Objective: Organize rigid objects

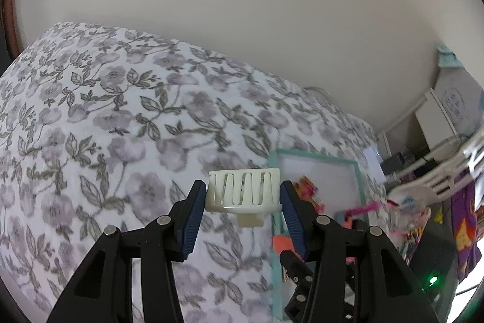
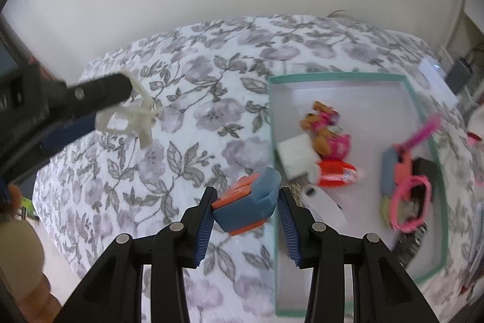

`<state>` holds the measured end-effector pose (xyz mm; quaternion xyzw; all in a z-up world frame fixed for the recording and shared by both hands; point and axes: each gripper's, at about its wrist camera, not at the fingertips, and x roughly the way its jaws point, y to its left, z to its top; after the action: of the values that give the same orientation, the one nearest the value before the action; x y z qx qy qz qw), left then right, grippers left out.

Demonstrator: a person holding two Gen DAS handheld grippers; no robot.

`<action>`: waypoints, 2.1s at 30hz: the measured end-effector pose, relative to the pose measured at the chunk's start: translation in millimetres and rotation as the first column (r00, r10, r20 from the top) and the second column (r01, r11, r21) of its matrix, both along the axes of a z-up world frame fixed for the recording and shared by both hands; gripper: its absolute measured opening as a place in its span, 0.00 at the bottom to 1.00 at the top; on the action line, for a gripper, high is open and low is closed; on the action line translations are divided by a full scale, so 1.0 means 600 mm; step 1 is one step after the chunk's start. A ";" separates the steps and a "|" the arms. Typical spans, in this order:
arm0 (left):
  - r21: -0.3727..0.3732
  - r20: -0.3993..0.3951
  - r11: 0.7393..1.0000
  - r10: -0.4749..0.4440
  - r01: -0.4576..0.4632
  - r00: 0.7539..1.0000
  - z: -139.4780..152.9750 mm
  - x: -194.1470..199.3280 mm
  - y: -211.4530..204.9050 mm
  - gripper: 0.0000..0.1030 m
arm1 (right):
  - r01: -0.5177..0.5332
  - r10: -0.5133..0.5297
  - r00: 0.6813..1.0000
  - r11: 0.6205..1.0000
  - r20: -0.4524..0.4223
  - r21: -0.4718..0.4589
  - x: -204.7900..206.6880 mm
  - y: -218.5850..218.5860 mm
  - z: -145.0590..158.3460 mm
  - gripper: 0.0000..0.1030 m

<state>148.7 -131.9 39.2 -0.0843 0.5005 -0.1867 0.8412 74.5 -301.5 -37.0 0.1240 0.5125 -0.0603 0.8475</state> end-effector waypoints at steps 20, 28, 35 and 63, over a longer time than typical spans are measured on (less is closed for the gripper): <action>-0.010 -0.179 0.969 -0.243 0.245 0.953 -0.097 -0.130 -0.168 0.51 | 0.287 -0.287 0.956 0.958 -0.059 -0.006 -0.146 -0.182 -0.046 0.43; -0.018 -0.272 0.973 -0.228 0.232 0.935 -0.137 -0.145 -0.160 0.68 | 0.300 -0.297 0.952 0.953 -0.081 0.034 -0.170 -0.180 -0.067 0.44; 0.085 -0.225 0.981 -0.154 0.177 0.962 -0.123 -0.158 -0.130 0.79 | 0.306 -0.302 0.950 0.951 -0.082 0.035 -0.188 -0.173 -0.066 0.48; 0.360 -0.042 0.933 -0.003 0.018 0.999 -0.075 -0.220 -0.014 0.95 | 0.202 -0.203 0.979 0.978 0.000 -0.052 -0.233 -0.081 -0.017 0.88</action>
<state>16.8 -140.5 -5.8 0.0702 0.5437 -0.0945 0.8310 -65.0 -350.0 -47.4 0.1535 0.4978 -0.1598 0.8385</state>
